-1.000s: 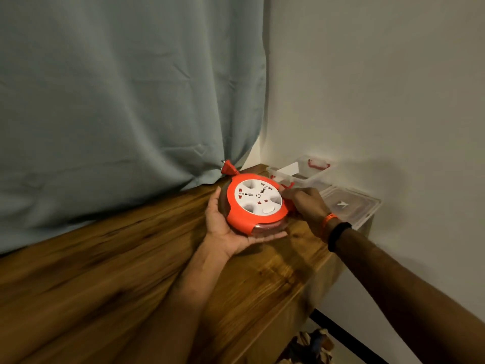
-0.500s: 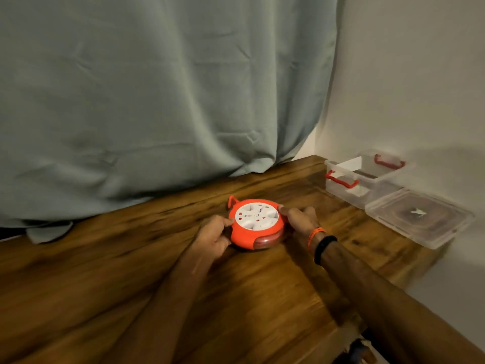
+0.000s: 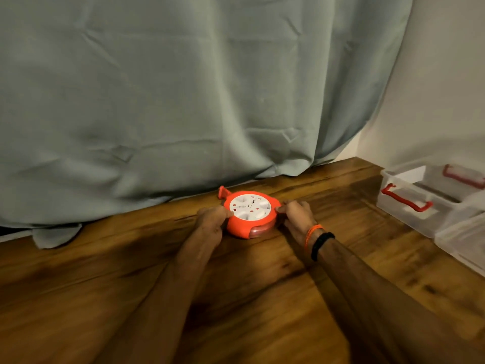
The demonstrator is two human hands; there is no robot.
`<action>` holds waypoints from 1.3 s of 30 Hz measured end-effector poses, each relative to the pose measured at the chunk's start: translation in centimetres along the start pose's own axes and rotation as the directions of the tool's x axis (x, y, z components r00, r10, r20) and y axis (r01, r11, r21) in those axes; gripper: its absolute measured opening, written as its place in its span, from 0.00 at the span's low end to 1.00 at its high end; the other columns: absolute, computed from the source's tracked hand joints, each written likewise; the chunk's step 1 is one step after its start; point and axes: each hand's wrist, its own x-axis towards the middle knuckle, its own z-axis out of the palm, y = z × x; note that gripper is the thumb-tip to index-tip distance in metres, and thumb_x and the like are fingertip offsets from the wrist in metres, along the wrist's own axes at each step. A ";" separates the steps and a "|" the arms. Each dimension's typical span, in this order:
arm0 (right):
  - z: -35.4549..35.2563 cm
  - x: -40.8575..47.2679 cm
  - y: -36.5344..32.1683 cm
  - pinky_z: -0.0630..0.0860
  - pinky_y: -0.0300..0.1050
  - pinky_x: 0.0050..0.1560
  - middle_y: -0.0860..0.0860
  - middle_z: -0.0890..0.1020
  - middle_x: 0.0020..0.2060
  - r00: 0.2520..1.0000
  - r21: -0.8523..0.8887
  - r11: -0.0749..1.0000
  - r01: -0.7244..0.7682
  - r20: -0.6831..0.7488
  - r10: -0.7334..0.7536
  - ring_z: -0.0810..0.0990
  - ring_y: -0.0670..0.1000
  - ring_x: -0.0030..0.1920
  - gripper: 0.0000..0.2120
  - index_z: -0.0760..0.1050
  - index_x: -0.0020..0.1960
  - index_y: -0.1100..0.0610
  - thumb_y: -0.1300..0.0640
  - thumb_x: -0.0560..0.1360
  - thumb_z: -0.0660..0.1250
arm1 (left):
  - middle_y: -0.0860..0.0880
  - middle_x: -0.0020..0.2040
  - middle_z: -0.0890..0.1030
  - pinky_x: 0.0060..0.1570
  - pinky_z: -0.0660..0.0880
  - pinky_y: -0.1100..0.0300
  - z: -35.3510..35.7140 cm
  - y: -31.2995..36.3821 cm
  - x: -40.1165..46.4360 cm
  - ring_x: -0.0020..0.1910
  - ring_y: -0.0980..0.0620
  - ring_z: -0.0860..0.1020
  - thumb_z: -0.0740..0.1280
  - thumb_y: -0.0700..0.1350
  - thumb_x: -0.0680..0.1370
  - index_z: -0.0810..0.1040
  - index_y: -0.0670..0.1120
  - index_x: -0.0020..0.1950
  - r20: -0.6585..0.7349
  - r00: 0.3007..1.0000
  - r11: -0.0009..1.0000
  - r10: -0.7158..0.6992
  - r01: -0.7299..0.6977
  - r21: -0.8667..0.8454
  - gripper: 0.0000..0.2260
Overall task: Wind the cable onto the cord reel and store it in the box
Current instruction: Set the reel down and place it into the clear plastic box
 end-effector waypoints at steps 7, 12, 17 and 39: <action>1.2 0.8 0.1 0.72 0.44 0.41 0.54 0.79 0.48 0.992 -0.145 0.987 0.065 0.112 -0.048 0.76 0.53 0.49 0.16 0.73 0.55 0.55 0.68 0.70 0.66 | 0.38 0.66 0.79 0.61 0.78 0.47 -0.8 0.9 1.3 0.61 0.40 0.79 0.74 0.31 0.72 0.76 0.35 0.68 -0.019 0.999 0.970 0.041 -0.036 0.240 0.23; 0.7 -0.1 -0.6 0.76 0.47 0.43 0.51 0.79 0.38 0.992 -0.184 0.978 0.095 0.101 -0.077 0.78 0.53 0.43 0.10 0.73 0.42 0.54 0.68 0.68 0.68 | 0.37 0.60 0.82 0.51 0.80 0.50 -0.8 1.5 -0.1 0.54 0.40 0.82 0.74 0.31 0.72 0.79 0.33 0.62 -0.010 0.995 0.964 0.095 -0.090 0.251 0.18; -1.9 -2.1 -2.0 0.73 0.58 0.65 0.55 0.80 0.47 0.988 -0.195 0.973 0.122 0.116 -0.100 0.79 0.59 0.54 0.13 0.74 0.44 0.51 0.68 0.69 0.69 | 0.37 0.62 0.81 0.40 0.77 0.56 -0.6 1.7 -3.1 0.49 0.44 0.80 0.75 0.35 0.73 0.76 0.35 0.67 -0.023 0.988 0.942 0.155 -0.141 0.303 0.23; -25.7 -11.4 -8.7 0.74 0.43 0.56 0.55 0.81 0.61 0.795 -0.847 0.451 0.281 -0.058 -0.603 0.79 0.57 0.60 0.25 0.74 0.66 0.59 0.59 0.70 0.71 | 0.44 0.66 0.79 0.64 0.74 0.52 24.0 -1.2 -16.8 0.65 0.46 0.77 0.73 0.38 0.76 0.73 0.46 0.69 0.570 0.777 0.730 0.268 -0.549 0.406 0.22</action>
